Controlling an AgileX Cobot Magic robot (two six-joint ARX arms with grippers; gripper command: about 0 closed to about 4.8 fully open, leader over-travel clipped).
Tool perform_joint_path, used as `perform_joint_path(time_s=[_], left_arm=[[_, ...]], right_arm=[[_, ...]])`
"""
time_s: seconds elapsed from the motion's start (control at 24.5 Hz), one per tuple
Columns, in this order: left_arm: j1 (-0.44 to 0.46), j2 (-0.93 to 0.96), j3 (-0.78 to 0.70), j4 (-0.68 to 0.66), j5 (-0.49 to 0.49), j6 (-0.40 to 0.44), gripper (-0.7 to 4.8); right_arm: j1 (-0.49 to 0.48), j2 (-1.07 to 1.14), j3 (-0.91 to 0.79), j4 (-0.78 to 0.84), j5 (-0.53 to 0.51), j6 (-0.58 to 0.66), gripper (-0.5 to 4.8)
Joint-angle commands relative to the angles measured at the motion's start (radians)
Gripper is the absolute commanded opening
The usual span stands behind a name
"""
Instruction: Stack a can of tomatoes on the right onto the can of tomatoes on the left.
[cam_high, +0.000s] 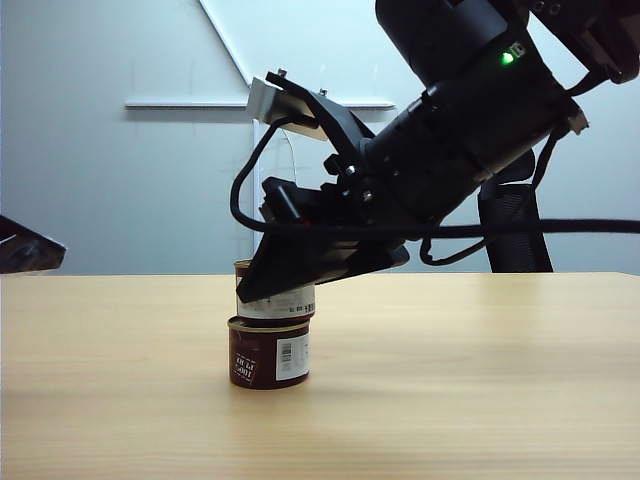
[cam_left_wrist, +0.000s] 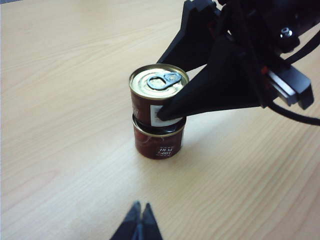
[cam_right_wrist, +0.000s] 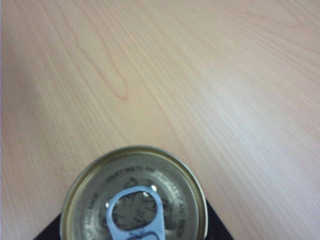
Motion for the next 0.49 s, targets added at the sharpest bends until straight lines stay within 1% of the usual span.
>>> perform_joint_path(time_s=[0.04,0.37,0.45,0.49], left_arm=[[0.001,0.001,0.003,0.013,0.001,0.000,-0.04],[0.001,0.001,0.003,0.013,0.001,0.000,-0.04],[0.001,0.001,0.003,0.013,0.001,0.000,-0.04],[0.001,0.001,0.003,0.013,0.001,0.000,-0.04]], right_arm=[[0.002,-0.006,0.005,0.003,-0.023,-0.001,1.12],[0.003,-0.006,0.005,0.002,-0.028,0.003,1.13],[0.003,-0.006,0.005,0.003,-0.028,0.003,1.23],[0.003,-0.006,0.005,0.003,-0.028,0.003,1.70]])
